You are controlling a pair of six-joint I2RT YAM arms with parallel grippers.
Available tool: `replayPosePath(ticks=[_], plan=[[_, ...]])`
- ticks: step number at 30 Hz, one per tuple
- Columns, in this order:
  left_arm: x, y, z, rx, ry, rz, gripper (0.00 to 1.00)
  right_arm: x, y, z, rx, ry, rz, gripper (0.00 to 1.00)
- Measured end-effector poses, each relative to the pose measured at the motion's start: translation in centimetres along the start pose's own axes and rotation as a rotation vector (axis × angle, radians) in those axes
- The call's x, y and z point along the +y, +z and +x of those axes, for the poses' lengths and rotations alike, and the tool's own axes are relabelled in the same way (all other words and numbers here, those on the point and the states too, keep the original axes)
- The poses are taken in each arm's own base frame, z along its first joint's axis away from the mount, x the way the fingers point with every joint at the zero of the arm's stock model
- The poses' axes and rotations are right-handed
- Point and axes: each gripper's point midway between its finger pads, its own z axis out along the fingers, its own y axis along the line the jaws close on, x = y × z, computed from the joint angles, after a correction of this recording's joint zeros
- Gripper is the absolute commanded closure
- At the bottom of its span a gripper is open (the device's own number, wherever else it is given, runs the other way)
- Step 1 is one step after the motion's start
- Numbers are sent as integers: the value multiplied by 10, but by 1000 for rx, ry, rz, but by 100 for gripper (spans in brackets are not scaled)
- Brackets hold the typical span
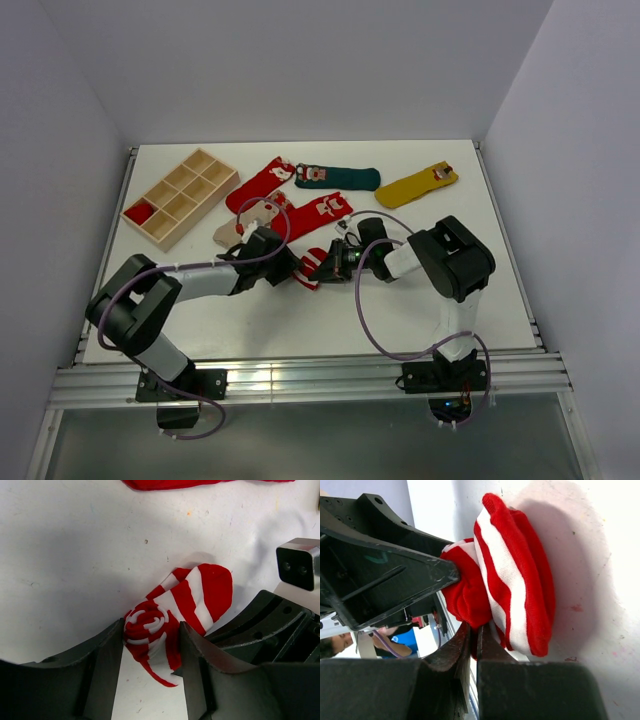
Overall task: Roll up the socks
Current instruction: Roll the sock at the center of the board.
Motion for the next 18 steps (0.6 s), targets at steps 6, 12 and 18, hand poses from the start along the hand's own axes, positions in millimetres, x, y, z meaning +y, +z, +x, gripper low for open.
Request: replayPosePath(ticks=[6, 12, 18], plan=[[-4, 8, 0, 8, 1, -5, 68, -1, 0, -1, -4, 25, 3, 100], [-9, 15, 1, 22, 4, -7, 99, -2, -2, -4, -18, 6, 18, 81], [-18, 22, 3, 51, 21, -10, 100, 2, -15, -10, -106, -152, 123, 61]])
